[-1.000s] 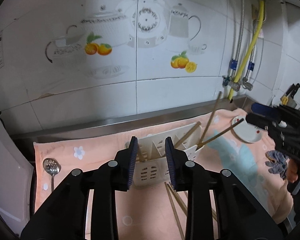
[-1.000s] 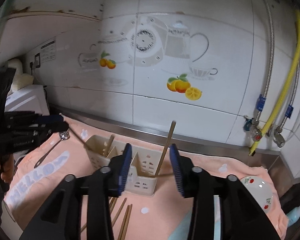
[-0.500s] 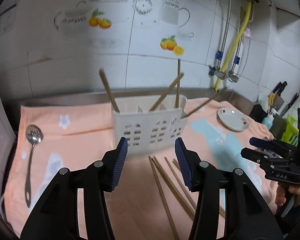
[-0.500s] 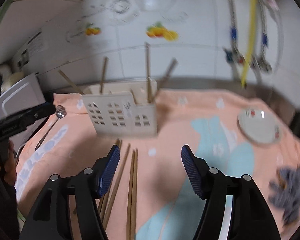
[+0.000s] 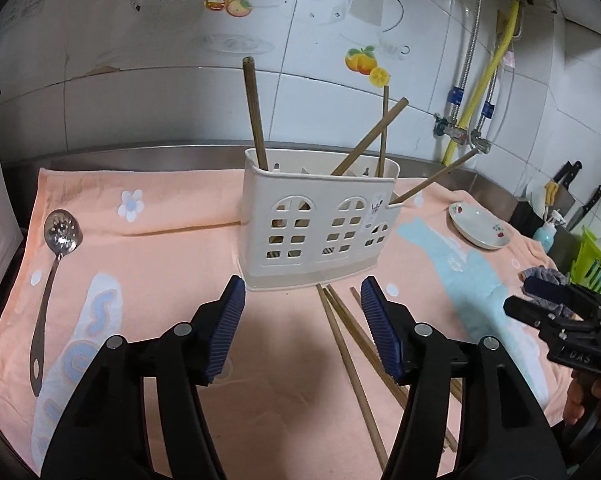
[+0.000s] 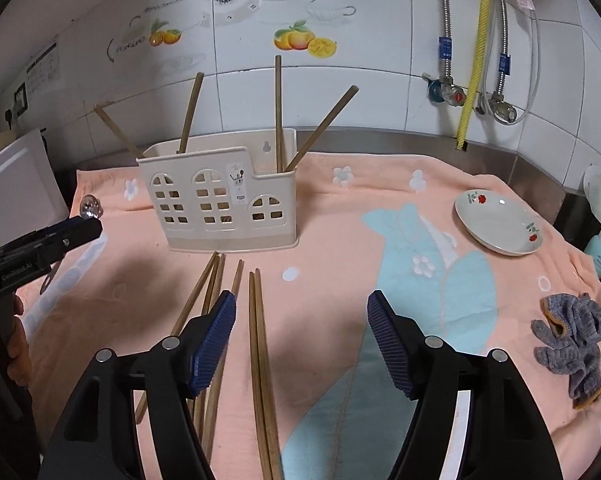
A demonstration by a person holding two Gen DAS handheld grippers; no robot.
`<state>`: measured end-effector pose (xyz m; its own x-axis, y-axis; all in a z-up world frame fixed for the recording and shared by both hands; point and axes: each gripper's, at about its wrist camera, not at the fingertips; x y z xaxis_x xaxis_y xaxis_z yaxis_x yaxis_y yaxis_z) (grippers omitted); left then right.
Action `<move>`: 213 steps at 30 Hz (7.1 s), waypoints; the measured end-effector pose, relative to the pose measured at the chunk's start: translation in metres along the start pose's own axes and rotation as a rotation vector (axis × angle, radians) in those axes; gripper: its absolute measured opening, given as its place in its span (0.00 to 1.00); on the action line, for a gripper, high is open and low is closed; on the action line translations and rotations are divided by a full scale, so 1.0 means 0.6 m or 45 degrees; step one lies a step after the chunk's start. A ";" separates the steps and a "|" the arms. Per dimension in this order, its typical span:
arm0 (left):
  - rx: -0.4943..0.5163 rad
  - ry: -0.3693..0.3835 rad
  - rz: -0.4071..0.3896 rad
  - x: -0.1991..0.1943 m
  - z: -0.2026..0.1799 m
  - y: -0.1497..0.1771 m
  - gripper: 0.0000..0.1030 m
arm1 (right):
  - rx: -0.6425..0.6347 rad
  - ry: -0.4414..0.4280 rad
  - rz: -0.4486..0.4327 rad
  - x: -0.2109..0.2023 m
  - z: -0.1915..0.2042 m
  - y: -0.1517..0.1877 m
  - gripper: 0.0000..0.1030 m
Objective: Organize utensils
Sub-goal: 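Move both tools back down to the remaining chopsticks and close the right tool on one, then close the left tool on another wooden chopstick on the towel, then lift the held chopsticks upright with both tools and carry them over the holder, then lower the chopsticks into the white holder and open both tools, then move both tools to the loose chopsticks and close each on one chopstick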
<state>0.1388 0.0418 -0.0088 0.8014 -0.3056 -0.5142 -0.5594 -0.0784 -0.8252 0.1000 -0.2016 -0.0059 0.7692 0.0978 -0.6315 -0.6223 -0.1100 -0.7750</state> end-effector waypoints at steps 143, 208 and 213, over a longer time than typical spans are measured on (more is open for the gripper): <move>0.246 -0.046 -0.003 -0.089 -0.123 -0.090 0.05 | -0.315 -0.357 -0.273 -0.120 -0.008 -0.216 0.06; 0.141 -0.184 -0.020 -0.059 -0.076 -0.067 0.66 | -0.233 -0.336 0.019 -0.008 -0.004 -0.024 0.29; 0.092 -0.181 0.034 -0.053 -0.068 -0.020 0.69 | -0.220 -0.336 0.085 -0.002 0.008 0.049 0.29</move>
<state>0.1112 0.0137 0.0272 0.8111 -0.1689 -0.5600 -0.5685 -0.0021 -0.8227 0.0801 -0.2002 -0.0282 0.6493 0.3356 -0.6825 -0.6186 -0.2890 -0.7306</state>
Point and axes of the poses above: each gripper's, at about its wrist camera, not at the fingertips, and x roughly the way its jaws point, z to its left, y to its underside, and after that the axes turned 3 degrees about -x, right-handed
